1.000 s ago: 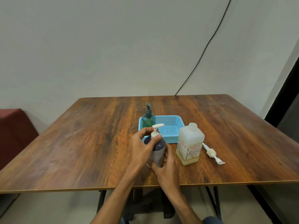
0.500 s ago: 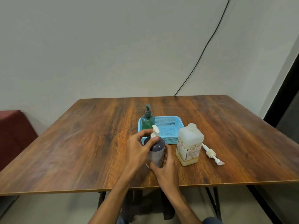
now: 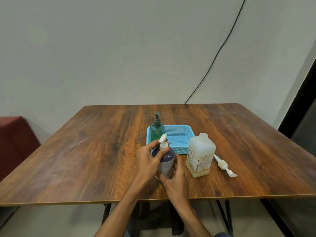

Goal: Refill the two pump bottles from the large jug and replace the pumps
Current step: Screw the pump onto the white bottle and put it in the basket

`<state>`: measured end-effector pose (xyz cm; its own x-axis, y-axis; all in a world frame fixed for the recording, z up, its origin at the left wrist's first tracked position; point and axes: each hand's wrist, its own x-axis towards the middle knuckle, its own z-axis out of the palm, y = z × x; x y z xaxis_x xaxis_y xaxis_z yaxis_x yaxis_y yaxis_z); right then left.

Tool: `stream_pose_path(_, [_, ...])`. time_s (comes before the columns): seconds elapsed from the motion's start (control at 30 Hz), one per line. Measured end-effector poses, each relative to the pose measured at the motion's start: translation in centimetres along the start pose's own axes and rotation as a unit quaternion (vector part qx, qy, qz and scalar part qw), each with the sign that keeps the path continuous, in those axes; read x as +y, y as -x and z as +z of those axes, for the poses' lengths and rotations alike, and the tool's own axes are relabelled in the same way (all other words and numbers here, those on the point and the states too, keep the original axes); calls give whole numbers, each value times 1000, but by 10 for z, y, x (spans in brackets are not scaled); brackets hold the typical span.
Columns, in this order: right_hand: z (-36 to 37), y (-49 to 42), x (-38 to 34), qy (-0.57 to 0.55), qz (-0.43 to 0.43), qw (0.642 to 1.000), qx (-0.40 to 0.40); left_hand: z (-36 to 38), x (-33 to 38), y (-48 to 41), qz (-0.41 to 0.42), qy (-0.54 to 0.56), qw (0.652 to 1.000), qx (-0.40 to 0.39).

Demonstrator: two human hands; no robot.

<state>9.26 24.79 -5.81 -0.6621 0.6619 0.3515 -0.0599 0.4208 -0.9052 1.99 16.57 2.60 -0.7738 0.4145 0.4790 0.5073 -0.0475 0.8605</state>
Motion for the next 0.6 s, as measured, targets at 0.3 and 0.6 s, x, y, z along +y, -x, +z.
stream_pose_path(0.3, [0,1,-2,15,0,1000,3,3,2,5,-9,-26,998,62])
stream_pose_path(0.6, [1,0,-3,-3,4,1000,-7,-7,6,-3,-26,23,999,32])
